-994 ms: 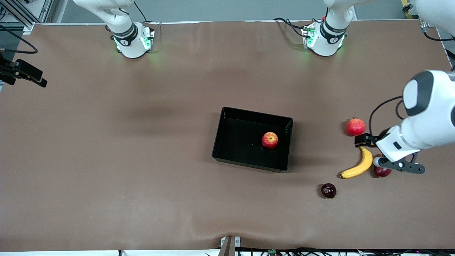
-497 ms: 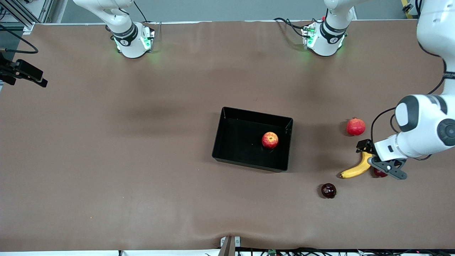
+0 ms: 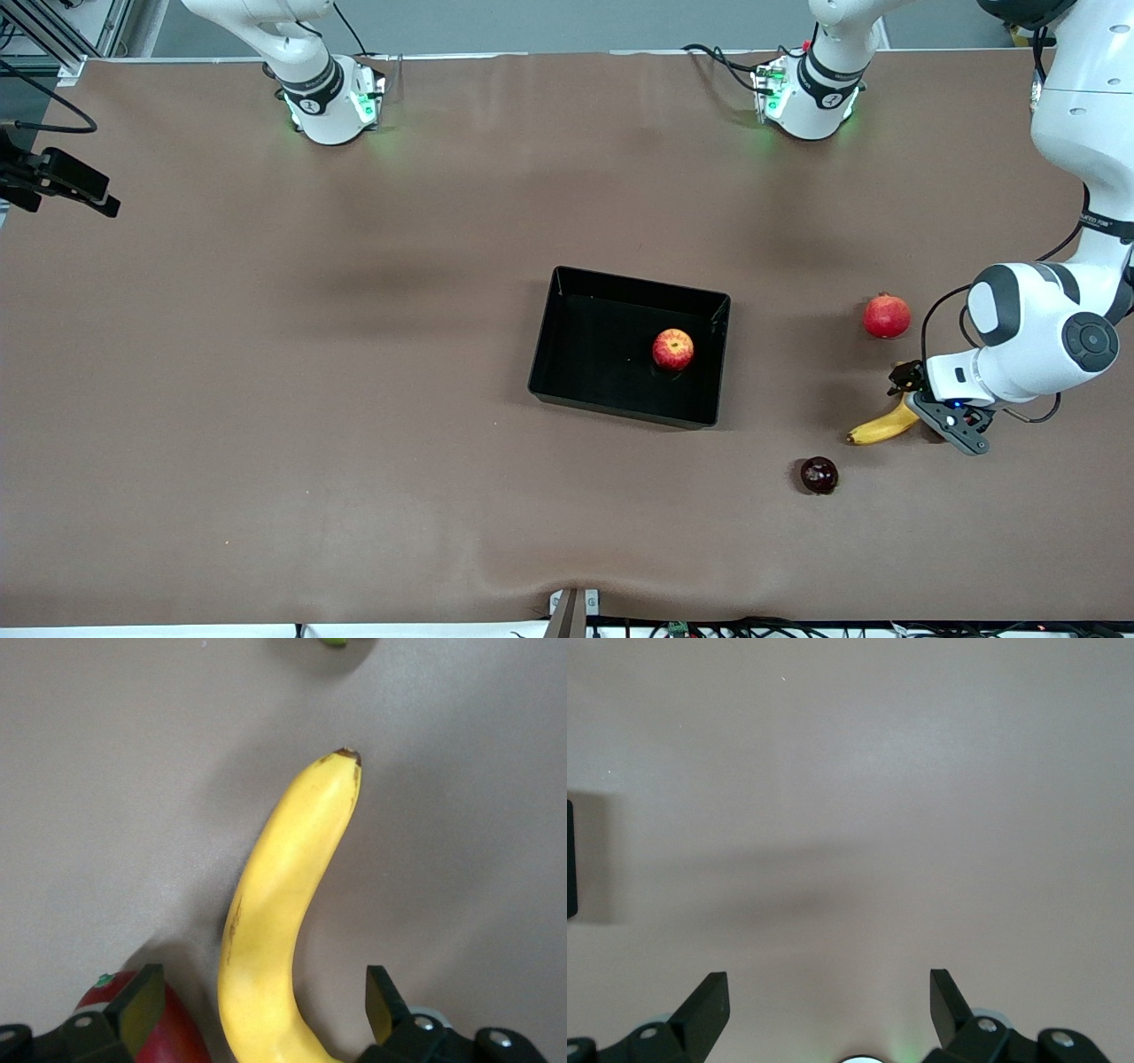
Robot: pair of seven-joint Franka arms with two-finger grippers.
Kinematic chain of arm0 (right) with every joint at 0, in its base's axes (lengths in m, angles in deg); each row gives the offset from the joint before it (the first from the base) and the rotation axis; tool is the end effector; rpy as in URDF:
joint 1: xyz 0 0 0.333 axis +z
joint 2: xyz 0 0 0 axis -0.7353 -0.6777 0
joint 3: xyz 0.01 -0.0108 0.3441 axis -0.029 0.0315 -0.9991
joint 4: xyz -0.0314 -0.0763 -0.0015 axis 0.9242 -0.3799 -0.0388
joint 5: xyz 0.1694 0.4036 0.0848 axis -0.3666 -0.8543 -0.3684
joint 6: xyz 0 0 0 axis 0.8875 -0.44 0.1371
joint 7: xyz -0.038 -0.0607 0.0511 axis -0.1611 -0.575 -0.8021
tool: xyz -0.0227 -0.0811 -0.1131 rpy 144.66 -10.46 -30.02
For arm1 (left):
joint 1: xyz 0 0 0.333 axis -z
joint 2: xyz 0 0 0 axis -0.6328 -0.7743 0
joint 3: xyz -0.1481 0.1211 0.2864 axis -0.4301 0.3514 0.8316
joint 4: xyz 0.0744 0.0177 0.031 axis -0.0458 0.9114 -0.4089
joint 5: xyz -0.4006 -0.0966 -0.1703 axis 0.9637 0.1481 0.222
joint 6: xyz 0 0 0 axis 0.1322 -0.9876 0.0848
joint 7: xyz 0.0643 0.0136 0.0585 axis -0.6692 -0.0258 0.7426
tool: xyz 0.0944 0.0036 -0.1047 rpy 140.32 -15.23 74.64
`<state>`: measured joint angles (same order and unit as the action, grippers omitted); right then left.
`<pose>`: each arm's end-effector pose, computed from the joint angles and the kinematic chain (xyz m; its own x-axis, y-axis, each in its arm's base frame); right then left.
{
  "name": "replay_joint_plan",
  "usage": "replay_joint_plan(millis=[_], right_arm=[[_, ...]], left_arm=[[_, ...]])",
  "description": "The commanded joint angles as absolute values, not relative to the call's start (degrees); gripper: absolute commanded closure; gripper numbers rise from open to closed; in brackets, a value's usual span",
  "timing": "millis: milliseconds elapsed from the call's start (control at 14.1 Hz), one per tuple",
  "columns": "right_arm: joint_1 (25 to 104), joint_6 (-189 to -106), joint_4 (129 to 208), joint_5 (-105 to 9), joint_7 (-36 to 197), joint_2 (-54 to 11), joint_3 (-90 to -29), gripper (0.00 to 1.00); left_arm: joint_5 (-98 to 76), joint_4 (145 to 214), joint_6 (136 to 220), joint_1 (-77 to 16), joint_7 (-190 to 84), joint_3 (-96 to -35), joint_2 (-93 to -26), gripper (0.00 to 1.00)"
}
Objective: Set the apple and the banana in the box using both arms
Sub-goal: 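Move the left gripper to the yellow banana and close on it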
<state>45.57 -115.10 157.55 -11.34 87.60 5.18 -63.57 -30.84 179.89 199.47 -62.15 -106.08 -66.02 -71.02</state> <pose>0.5769 -0.0317 0.6533 0.9949 -0.0905 -0.0451 -0.0909 -0.9958 -0.0079 0.7234 0.0737 0.1719 0.6874 -0.7213 0.0846 -0.7237 -0.6901 -0.0030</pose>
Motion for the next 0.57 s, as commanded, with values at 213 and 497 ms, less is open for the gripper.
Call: replay_joint_plan(millis=[213, 497], right_arm=[[46.1, -114.9, 157.8, -10.6, 88.4, 6.0, -63.6, 0.0], [46.1, -115.1, 157.8, -10.5, 88.4, 6.0, -63.6, 0.0]], left_arm=[[-35.5, 179.7, 204.0, -62.0, -107.3, -66.5, -73.5, 0.14], [-38.3, 179.4, 206.5, -62.0, -107.3, -66.5, -75.0, 0.32]])
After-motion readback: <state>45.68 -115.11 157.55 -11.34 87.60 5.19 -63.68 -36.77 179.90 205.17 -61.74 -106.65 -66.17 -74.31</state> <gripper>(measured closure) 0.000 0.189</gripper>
